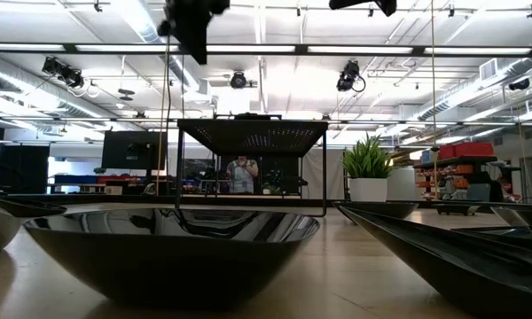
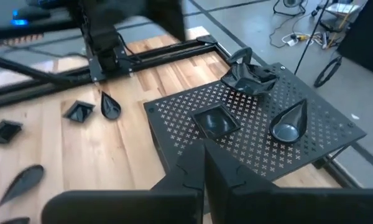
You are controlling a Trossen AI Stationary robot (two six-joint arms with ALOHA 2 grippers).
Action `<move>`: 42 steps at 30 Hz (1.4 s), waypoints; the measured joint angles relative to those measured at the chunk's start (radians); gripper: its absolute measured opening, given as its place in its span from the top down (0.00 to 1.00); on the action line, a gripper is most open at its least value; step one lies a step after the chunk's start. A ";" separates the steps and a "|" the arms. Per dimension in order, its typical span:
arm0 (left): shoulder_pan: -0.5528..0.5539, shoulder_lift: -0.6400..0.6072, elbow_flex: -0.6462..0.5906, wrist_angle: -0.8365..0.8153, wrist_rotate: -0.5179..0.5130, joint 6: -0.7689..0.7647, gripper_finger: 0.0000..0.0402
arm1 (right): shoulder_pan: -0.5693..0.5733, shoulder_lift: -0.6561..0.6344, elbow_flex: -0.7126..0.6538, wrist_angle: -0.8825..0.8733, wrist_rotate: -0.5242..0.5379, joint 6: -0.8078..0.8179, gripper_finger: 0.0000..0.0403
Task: Pick & Place Mini shaped plates
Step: Stack the square plate on top of the square plates on the shelf
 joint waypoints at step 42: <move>-0.746 -0.379 -1.155 0.426 0.319 -1.523 0.60 | -0.067 0.000 0.000 0.017 0.023 -0.142 0.98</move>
